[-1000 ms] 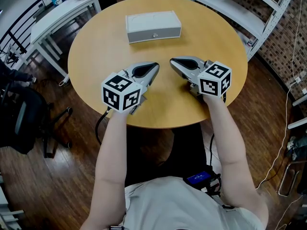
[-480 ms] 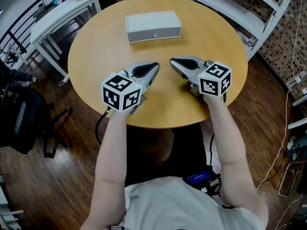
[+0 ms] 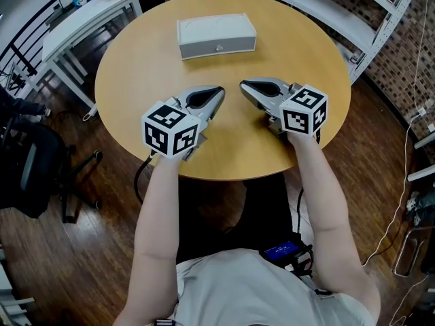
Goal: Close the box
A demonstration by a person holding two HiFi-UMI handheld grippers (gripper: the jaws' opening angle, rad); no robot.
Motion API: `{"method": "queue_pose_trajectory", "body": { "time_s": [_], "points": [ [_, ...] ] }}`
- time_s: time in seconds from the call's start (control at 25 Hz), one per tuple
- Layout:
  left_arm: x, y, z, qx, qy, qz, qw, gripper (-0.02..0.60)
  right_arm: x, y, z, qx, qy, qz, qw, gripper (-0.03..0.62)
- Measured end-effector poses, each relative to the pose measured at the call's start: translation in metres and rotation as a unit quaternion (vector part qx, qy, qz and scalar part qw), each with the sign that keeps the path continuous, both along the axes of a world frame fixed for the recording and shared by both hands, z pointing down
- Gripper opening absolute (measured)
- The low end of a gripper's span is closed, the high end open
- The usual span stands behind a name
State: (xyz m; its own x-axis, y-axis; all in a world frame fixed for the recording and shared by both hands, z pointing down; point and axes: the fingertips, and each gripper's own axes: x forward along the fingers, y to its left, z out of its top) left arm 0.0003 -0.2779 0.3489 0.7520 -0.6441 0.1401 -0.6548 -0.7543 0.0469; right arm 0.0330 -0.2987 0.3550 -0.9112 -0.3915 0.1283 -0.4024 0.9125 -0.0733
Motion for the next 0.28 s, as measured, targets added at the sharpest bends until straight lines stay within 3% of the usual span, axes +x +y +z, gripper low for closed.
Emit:
{"method": "queue_pose_trajectory", "body": {
  "time_s": [0.28],
  "points": [
    [0.0, -0.0026, -0.0028, 0.0, 0.0, 0.0, 1.0, 0.0, -0.0001, -0.0027, -0.003, 0.0, 0.0, 0.0, 1.0, 0.0]
  ]
}}
